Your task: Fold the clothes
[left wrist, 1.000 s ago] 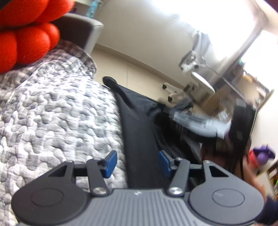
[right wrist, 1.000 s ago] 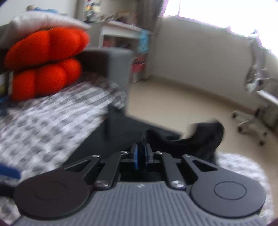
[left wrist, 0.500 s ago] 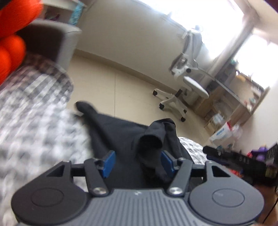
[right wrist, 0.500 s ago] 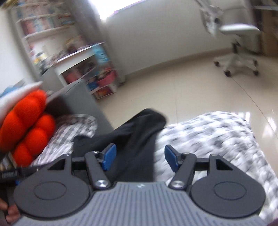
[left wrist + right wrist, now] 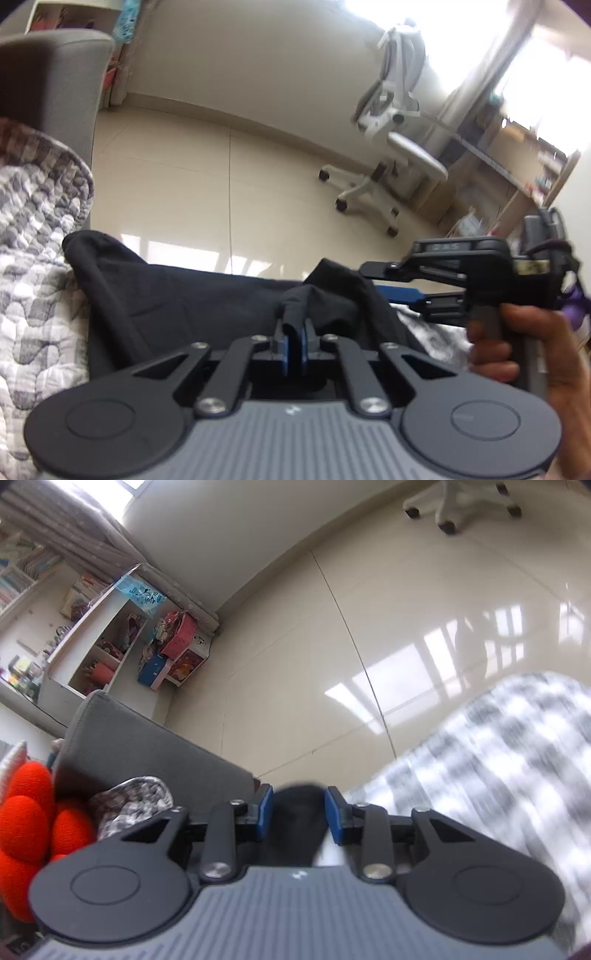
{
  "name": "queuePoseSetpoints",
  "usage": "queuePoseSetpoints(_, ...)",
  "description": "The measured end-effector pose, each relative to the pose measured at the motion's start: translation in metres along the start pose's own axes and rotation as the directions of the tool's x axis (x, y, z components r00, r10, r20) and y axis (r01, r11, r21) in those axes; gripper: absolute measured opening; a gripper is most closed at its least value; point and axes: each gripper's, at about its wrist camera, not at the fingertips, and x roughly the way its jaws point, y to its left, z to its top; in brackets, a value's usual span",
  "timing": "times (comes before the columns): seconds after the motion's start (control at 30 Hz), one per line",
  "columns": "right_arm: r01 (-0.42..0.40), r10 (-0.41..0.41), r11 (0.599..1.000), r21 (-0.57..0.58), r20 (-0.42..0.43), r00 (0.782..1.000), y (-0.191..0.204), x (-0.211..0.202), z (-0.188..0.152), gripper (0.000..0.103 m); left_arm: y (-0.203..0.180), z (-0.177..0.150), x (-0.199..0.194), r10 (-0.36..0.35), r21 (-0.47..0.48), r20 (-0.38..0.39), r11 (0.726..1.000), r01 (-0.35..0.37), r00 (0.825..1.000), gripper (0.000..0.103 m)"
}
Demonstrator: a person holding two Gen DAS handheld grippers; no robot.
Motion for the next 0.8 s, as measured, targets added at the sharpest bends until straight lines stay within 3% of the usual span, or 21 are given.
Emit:
queuePoseSetpoints(0.07,0.003,-0.003,1.0,0.0,-0.005,1.0,0.004,0.008,0.006,0.035,0.009,-0.001,-0.006,-0.022,-0.047,0.035,0.999,0.024,0.999,0.005)
queuePoseSetpoints(0.17,0.003,-0.001,0.995,-0.103,0.023,1.0,0.02,0.009,0.004,0.035,0.021,-0.001,-0.022,-0.048,-0.131,0.096,0.99,0.061,0.994,0.005)
queuePoseSetpoints(0.27,0.093,-0.084,0.98,-0.174,0.061,0.995,0.02,0.003,-0.008,0.035,0.028,0.002,-0.035,-0.084,-0.204,0.142,0.973,0.112,0.986,0.004)
queuePoseSetpoints(0.37,0.111,-0.098,0.975,-0.192,0.074,0.992,0.015,-0.002,-0.017,0.035,0.028,0.005,-0.04,-0.083,-0.231,0.139,0.966,0.113,0.987,0.005)
queuePoseSetpoints(0.53,0.147,-0.132,0.937,-0.316,0.067,0.989,0.031,0.005,-0.034,0.035,0.041,-0.002,-0.037,-0.012,-0.254,0.07,0.967,0.03,0.997,0.005)
queuePoseSetpoints(0.73,0.102,-0.112,0.961,-0.257,-0.022,0.994,0.024,0.026,-0.022,0.035,0.057,-0.01,-0.037,-0.012,-0.293,0.076,0.955,0.033,0.997,0.005)
queuePoseSetpoints(0.8,0.072,-0.084,0.967,-0.243,-0.039,0.996,0.025,0.026,-0.023,0.029,0.055,-0.009,-0.038,-0.014,-0.283,0.083,0.958,0.038,0.996,0.005)
